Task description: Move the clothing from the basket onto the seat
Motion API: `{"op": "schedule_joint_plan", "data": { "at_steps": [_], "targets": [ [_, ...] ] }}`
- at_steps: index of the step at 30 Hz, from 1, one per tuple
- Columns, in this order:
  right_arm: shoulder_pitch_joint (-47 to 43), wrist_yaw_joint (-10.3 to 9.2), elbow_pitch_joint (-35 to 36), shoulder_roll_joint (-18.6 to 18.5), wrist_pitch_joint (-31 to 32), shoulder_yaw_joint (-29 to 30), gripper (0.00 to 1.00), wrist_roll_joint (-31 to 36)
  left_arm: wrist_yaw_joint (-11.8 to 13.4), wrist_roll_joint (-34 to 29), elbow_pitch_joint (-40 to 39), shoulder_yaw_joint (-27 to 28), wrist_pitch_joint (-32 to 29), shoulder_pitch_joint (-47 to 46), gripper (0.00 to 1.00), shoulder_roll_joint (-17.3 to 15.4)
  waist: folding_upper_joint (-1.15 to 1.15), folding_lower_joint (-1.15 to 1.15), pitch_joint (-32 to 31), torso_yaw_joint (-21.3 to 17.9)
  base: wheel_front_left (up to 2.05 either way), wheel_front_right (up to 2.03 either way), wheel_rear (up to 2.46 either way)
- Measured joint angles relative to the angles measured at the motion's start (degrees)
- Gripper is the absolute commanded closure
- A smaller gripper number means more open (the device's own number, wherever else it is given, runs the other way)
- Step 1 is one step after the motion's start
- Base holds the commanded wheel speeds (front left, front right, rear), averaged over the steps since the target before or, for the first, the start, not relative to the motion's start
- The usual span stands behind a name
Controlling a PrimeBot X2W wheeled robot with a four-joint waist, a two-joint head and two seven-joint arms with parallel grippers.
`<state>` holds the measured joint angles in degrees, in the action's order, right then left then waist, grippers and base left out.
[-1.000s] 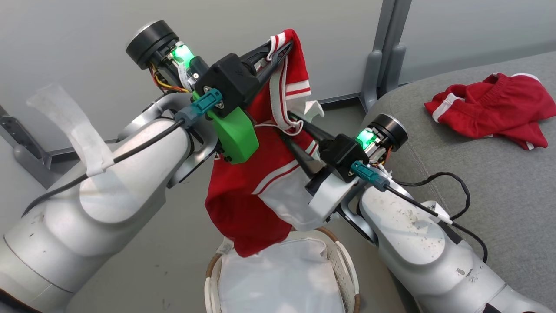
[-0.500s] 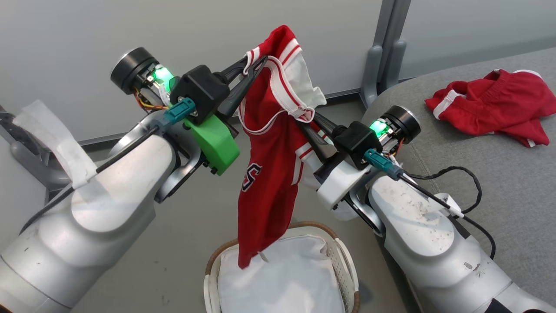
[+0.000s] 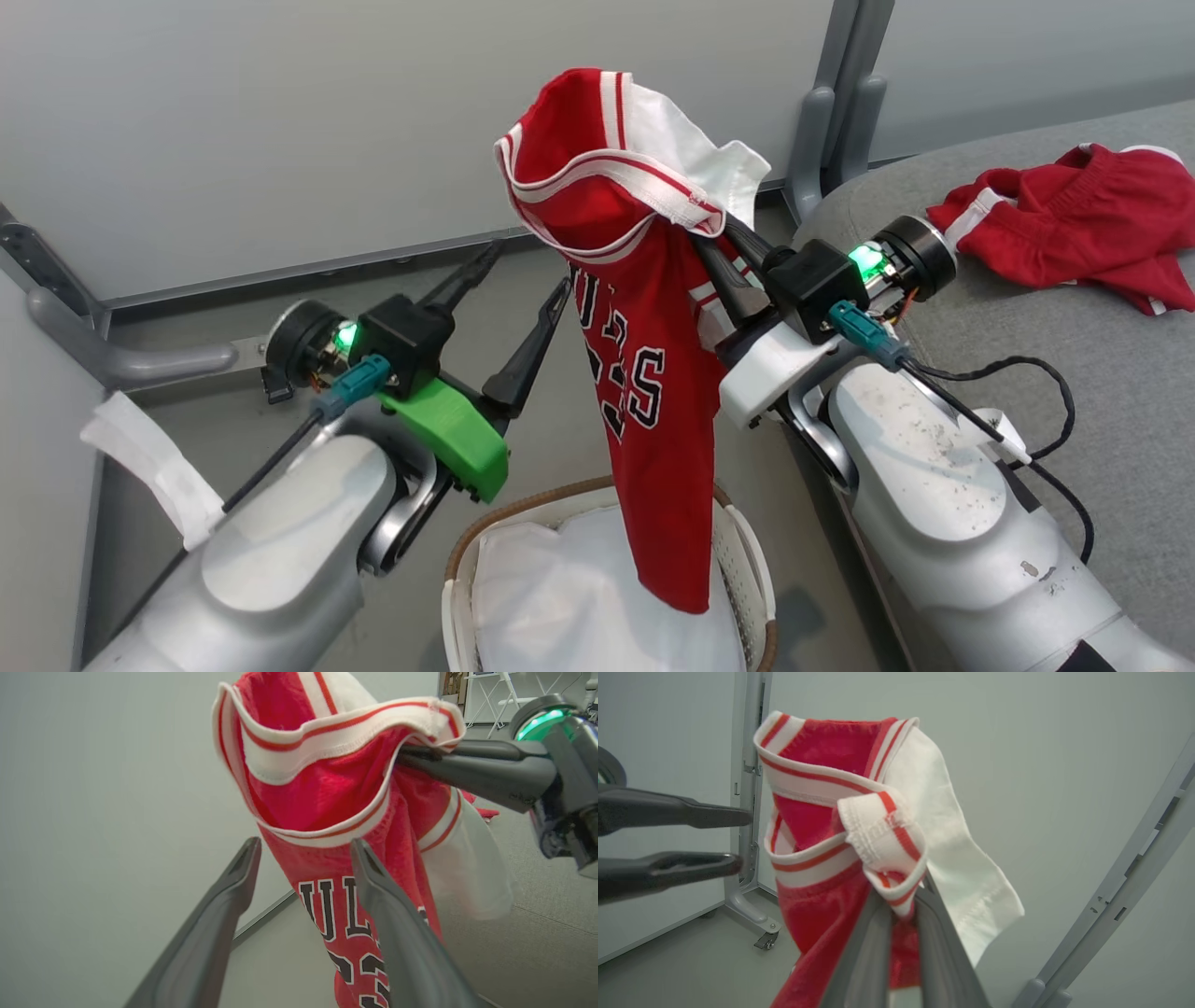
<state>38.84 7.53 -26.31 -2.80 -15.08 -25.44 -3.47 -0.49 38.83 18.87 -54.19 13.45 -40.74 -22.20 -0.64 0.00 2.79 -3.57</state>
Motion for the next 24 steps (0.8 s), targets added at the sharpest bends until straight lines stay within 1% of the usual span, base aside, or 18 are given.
{"op": "schedule_joint_plan", "data": {
  "at_steps": [5,8,15,21,24],
  "targets": [
    [-1.02,0.00,-0.57,-0.24,0.00,1.68,1.00,1.05,1.00,0.76,0.40,1.32,1.21,4.53,0.00,1.47,0.00,0.00,0.58,0.10,0.00,0.00,0.00],
    [-2.02,0.00,-0.66,-0.51,0.00,2.53,1.00,1.35,1.07,0.94,0.53,2.58,1.33,6.39,0.00,2.13,0.00,0.00,0.88,0.25,0.00,0.00,0.00],
    [-2.91,0.00,-0.56,-0.64,0.00,4.17,1.00,1.70,1.00,-1.82,0.03,5.59,1.58,8.95,0.00,3.65,0.00,0.00,1.42,-0.03,0.00,0.00,0.00],
    [-2.92,0.01,0.02,-1.11,0.00,6.26,1.00,2.36,0.30,-4.49,-0.64,7.61,1.67,10.22,0.00,4.86,0.00,0.00,2.29,-2.04,0.00,0.00,0.00],
    [-2.82,0.00,0.91,-1.76,0.00,7.51,1.00,2.74,-0.27,-6.00,-0.49,8.10,1.67,10.51,0.00,5.36,0.00,0.00,3.09,-3.99,0.00,0.00,0.00]
  ]
}}
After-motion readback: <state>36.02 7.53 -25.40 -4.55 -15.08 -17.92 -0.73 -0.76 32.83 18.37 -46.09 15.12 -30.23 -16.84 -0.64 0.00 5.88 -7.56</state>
